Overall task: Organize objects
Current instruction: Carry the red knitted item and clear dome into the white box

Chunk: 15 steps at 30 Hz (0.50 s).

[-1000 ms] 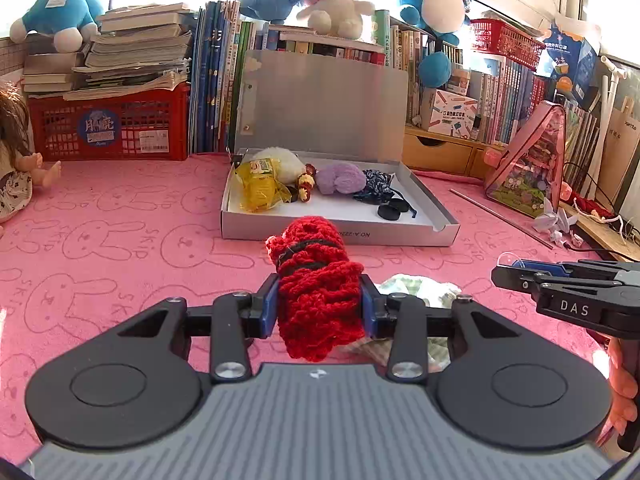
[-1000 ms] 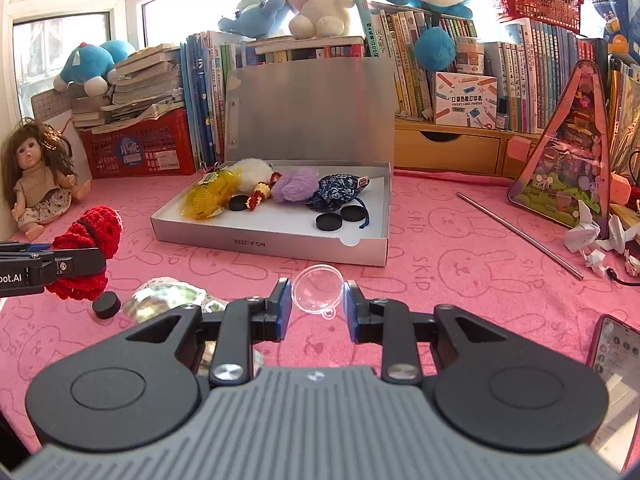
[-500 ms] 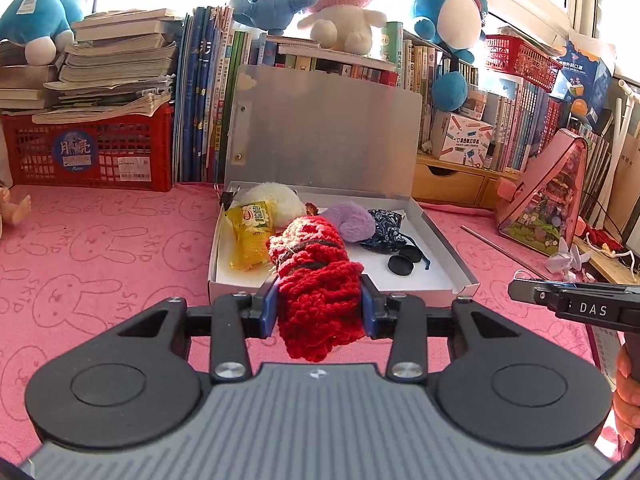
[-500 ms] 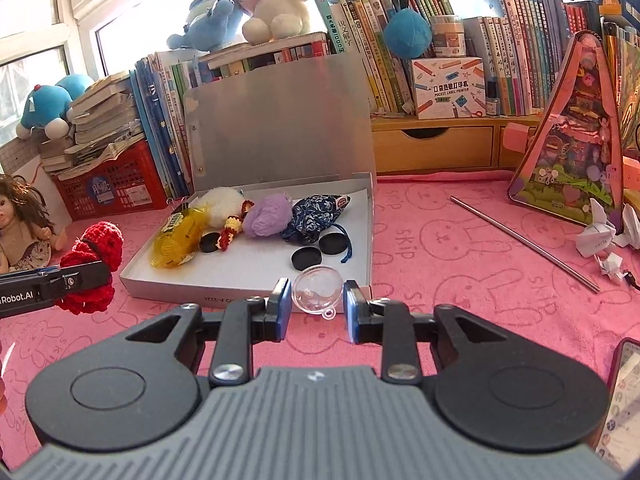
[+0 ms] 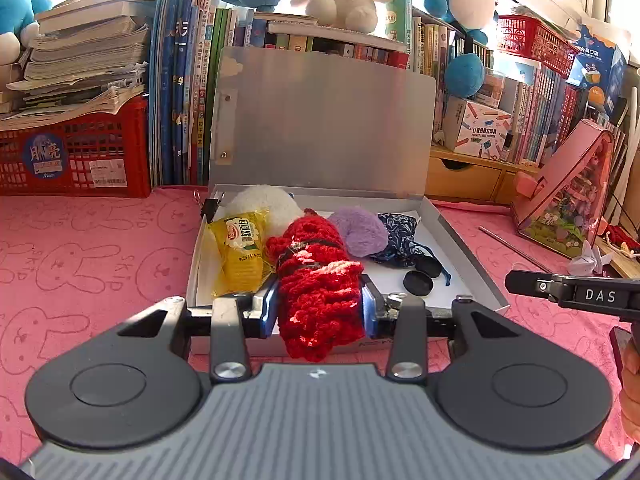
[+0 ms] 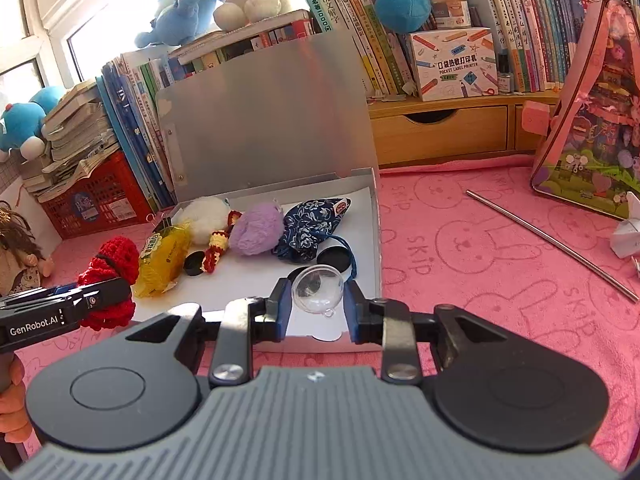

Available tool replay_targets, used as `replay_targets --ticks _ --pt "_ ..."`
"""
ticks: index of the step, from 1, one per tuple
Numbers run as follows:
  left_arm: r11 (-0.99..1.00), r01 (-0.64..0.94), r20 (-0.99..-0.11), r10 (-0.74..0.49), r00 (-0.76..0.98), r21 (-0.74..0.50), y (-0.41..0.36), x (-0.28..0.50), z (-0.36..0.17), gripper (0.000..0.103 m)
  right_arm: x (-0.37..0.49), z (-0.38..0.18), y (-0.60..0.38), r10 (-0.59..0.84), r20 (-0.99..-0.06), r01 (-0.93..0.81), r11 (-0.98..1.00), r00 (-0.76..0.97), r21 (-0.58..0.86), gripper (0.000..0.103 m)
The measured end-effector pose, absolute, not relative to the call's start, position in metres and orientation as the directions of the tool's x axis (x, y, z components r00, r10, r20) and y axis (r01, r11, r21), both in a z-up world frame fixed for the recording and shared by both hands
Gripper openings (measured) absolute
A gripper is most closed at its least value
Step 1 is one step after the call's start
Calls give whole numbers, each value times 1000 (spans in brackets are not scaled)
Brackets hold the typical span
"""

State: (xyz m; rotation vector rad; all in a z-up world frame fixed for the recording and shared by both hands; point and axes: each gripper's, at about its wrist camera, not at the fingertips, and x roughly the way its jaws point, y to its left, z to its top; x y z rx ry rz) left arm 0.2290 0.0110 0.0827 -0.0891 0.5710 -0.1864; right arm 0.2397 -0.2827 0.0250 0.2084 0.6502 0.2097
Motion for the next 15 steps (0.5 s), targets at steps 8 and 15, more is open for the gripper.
replay_targets --ticks 8,15 --pt "988 106 -571 -153 807 -115 19 257 65 46 264 10 -274 249 -606 -113 961 755 253 32" --pt "991 92 -588 -130 798 -94 28 270 52 46 276 0 -267 244 -628 -113 964 739 242 32"
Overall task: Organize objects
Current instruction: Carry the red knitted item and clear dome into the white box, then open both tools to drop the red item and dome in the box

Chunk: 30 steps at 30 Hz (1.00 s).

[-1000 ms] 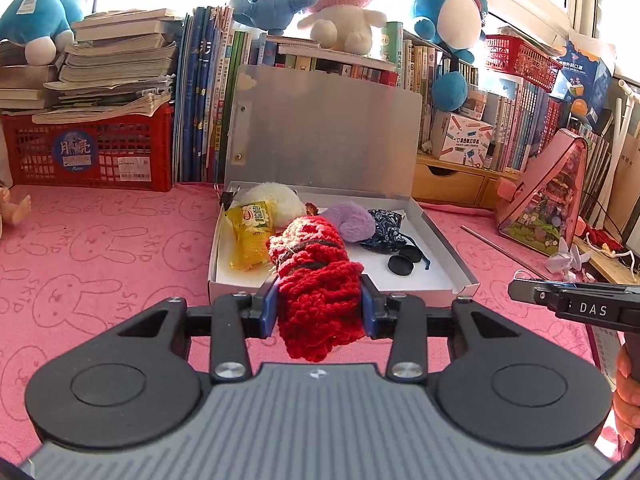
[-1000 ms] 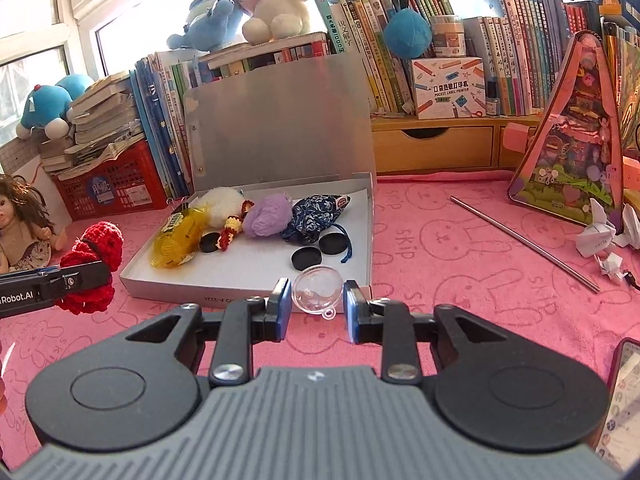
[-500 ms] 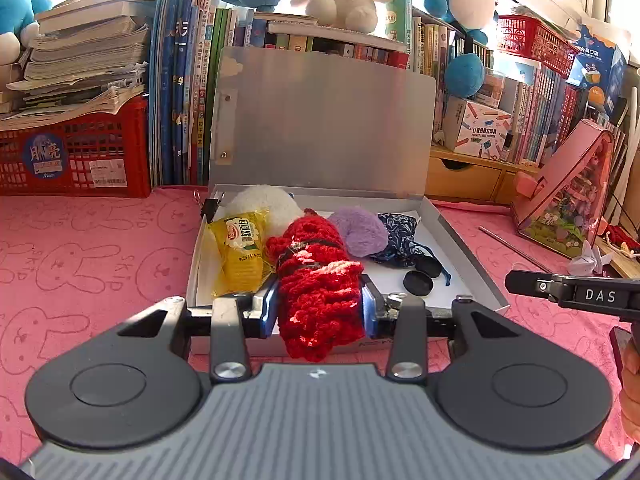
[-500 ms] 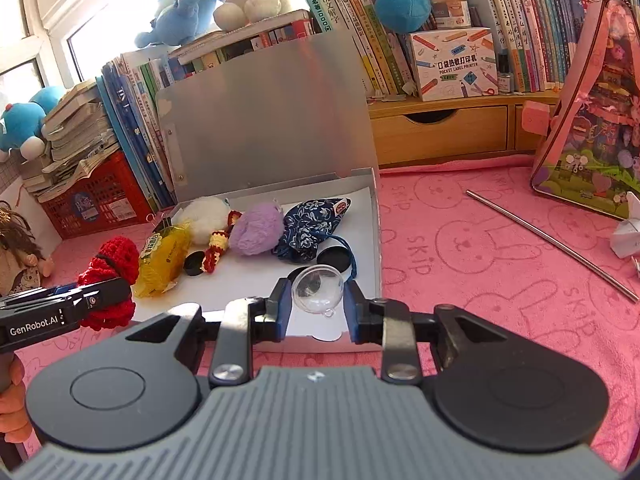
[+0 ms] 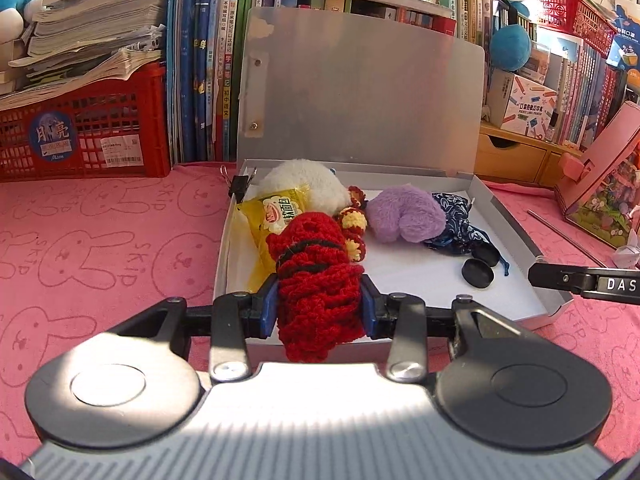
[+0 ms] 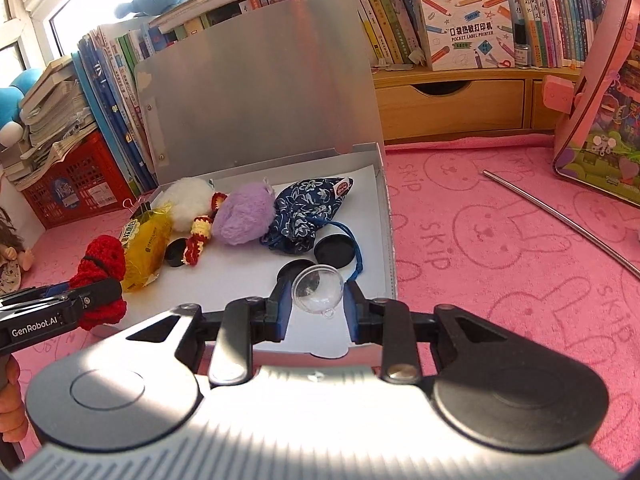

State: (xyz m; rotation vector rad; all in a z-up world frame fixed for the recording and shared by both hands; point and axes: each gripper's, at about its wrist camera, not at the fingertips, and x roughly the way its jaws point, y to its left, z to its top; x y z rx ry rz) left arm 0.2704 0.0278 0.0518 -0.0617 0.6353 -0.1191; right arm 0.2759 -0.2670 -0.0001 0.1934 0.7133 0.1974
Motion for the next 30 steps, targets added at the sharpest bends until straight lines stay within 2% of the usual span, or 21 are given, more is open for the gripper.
replay_targets --ticks 15,30 --pt "997 48 -626 -75 776 -59 33 306 31 45 299 -16 -262 234 -659 -101 967 715 235 32" --pt "996 71 -608 -87 789 -50 21 334 26 46 319 -20 -260 232 -665 -102 968 710 229 33"
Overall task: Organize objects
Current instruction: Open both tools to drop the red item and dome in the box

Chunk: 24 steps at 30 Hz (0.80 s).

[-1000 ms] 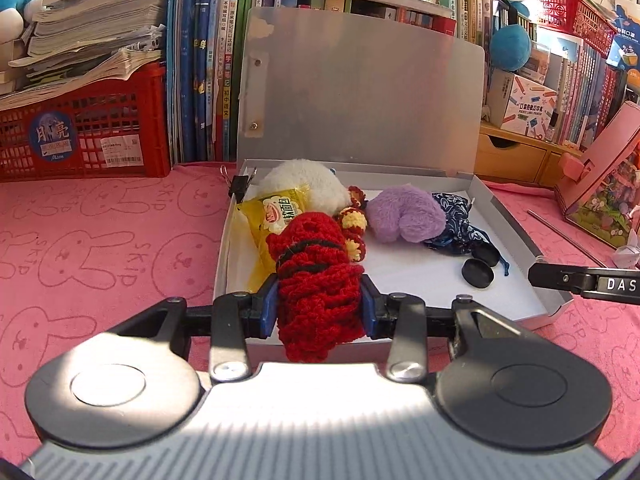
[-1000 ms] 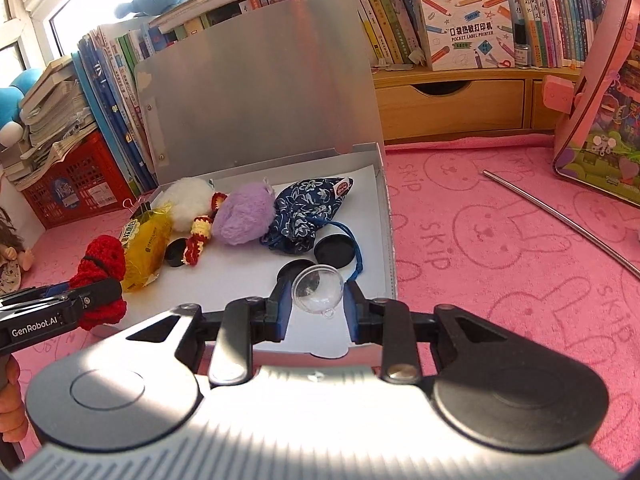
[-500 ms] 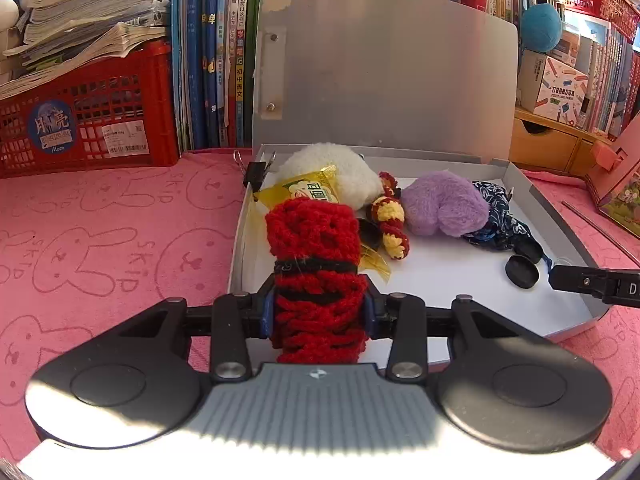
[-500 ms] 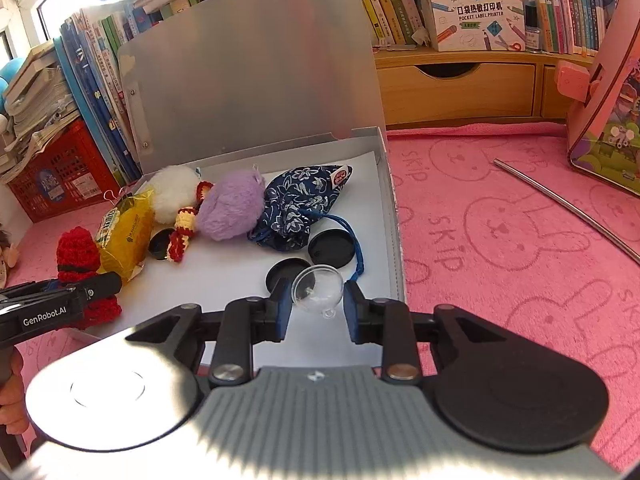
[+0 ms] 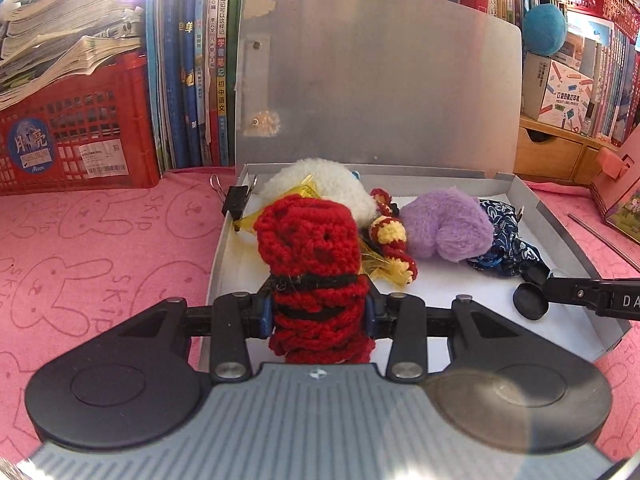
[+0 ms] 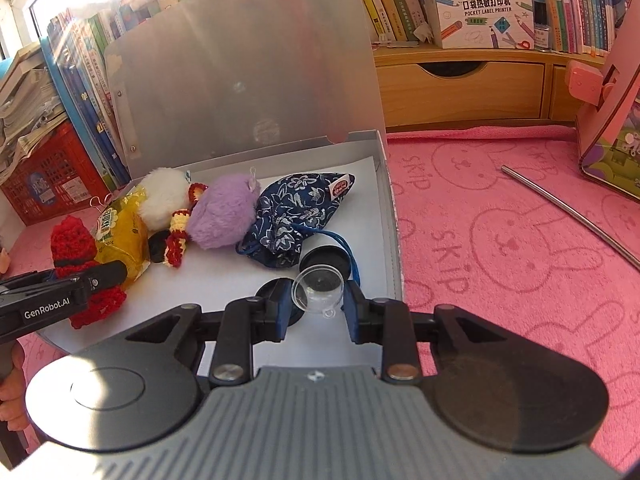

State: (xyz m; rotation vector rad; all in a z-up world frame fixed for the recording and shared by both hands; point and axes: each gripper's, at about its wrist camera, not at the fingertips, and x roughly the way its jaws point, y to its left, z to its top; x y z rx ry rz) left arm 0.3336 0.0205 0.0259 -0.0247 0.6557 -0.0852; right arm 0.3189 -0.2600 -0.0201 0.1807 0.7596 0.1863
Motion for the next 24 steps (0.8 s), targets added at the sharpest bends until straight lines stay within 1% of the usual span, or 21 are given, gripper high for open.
replay_targets --ticks 3,4,5,6,7,9,11,14,16,18,20,24 --pt "996 73 -614 -88 785 -49 20 334 24 47 317 -20 -259 236 -658 -110 968 716 227 35" --pt "996 74 -618 -88 781 -49 20 334 23 47 316 -20 -259 239 -654 -113 967 718 230 40" --pt "996 74 -620 -90 779 -50 20 334 23 47 316 -20 -260 241 -651 -115 966 720 231 49" --pt "996 76 -624 -89 777 -49 20 334 22 48 315 -20 -260 250 -646 -123 964 721 237 57" --pt "996 76 -628 -88 773 -45 20 334 22 49 314 -19 -259 257 -641 -128 962 724 241 61" --pt "997 65 -627 -71 776 -34 21 333 23 64 312 -18 -258 259 -633 -134 962 729 240 65" --pt "998 58 -621 -63 781 -28 23 331 25 69 311 -17 -257 257 -635 -134 963 728 235 67" --pt "998 58 -626 -67 777 -36 25 329 28 71 309 -16 -258 262 -635 -132 961 727 245 69" --pt "998 59 -626 -65 777 -31 26 327 30 73 307 -14 -259 267 -630 -133 958 729 253 75" --pt "998 59 -621 -63 781 -27 27 324 32 78 305 -13 -259 283 -632 -147 954 722 260 78" --pt "998 55 -615 -58 786 -23 28 320 34 81 302 -12 -258 282 -632 -152 956 722 253 79" --pt "998 66 -616 -59 786 -10 27 314 37 82 294 -7 -259 288 -620 -161 954 730 254 84"
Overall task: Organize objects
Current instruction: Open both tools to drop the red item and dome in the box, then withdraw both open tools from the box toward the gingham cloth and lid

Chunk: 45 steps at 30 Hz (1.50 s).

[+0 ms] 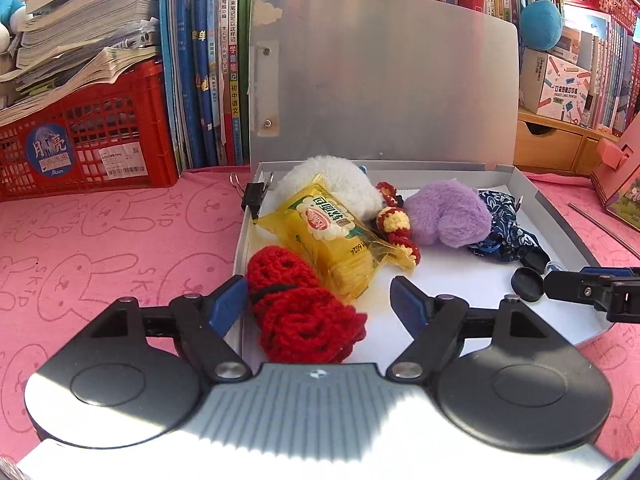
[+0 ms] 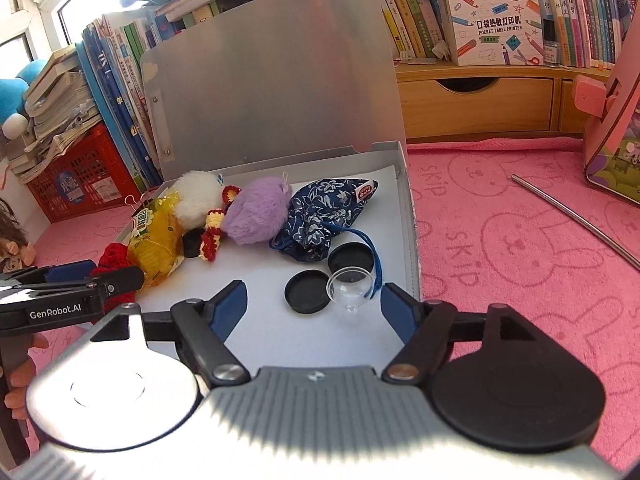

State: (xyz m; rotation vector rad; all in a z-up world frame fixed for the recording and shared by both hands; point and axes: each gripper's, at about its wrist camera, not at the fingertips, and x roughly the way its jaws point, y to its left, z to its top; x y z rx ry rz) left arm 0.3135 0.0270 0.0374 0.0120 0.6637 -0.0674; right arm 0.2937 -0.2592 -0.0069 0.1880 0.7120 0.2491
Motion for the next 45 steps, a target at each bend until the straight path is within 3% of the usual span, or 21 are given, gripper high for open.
replay_targets --ticks 21,30,35,39,45 --pt "990 141 -588 -131 798 -30 35 244 65 83 217 28 -249 410 -540 -332 912 735 241 96" --pt "990 124 -572 -136 809 -60 51 194 60 83 159 15 -230 495 -503 -421 868 708 263 103" --pt "991 105 -561 -130 817 -77 58 163 50 83 126 0 -217 454 -497 -427 887 740 174 103" --pt "997 24 -510 -59 858 -75 63 133 37 83 110 -12 -210 431 -501 -415 897 751 150 103" --pt "994 10 -541 -66 839 -106 66 115 17 83 112 -25 -200 395 -537 -385 913 746 137 103"
